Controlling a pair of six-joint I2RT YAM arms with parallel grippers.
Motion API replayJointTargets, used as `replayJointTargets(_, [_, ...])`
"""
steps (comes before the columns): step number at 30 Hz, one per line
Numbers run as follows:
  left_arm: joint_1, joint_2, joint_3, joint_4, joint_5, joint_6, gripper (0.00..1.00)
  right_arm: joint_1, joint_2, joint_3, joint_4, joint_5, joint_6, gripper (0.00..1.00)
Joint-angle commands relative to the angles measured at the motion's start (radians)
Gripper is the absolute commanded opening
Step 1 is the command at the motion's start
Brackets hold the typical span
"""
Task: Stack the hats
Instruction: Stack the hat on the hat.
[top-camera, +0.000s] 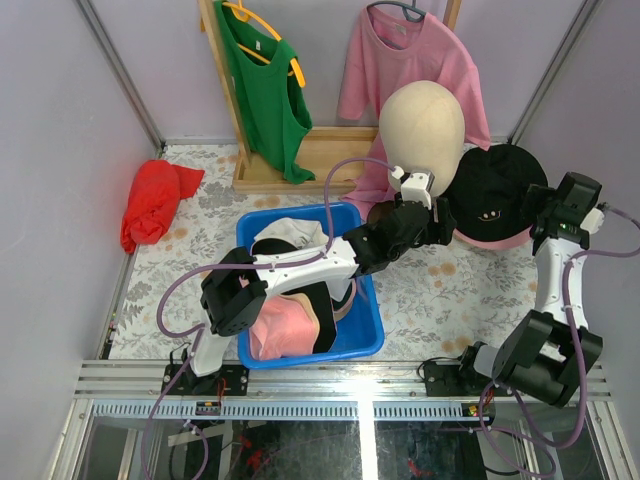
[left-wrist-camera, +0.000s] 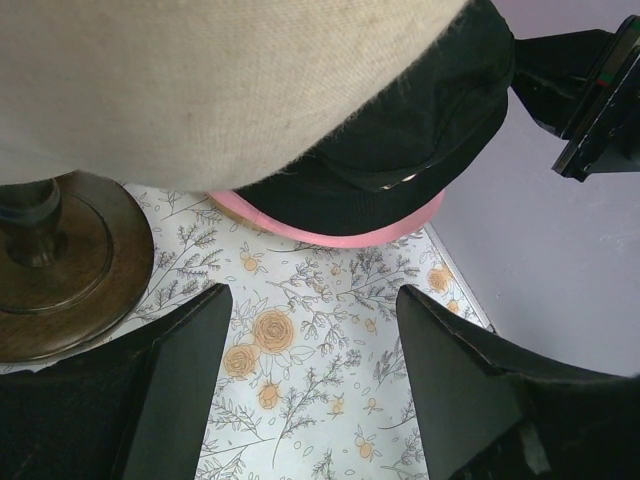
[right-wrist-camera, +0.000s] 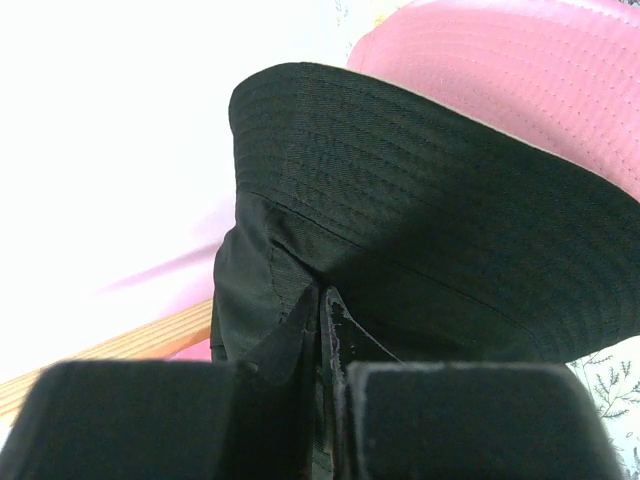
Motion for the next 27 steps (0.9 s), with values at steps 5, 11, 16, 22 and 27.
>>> replayJointTargets(5, [-0.004, 0.005, 0.016, 0.023, -0.033, 0.023, 0.67, 0.002, 0.042, 0.08, 0.049, 0.052, 0.063, 0.0])
replayJointTargets(11, [-0.005, 0.004, 0.015, 0.027, -0.031, 0.029, 0.67, 0.002, 0.078, 0.097, 0.066, 0.075, 0.115, 0.0])
replayJointTargets(16, [-0.004, 0.01, 0.018, 0.029, -0.034, 0.031, 0.67, 0.002, 0.092, 0.12, 0.047, 0.089, 0.12, 0.0])
replayJointTargets(22, [-0.004, 0.021, 0.037, 0.022, -0.036, 0.03, 0.68, 0.002, 0.085, 0.138, 0.049, 0.087, 0.112, 0.23])
replayJointTargets(27, [-0.004, 0.029, 0.047, -0.004, -0.04, 0.021, 0.69, 0.002, 0.06, 0.151, 0.045, 0.087, 0.069, 0.4])
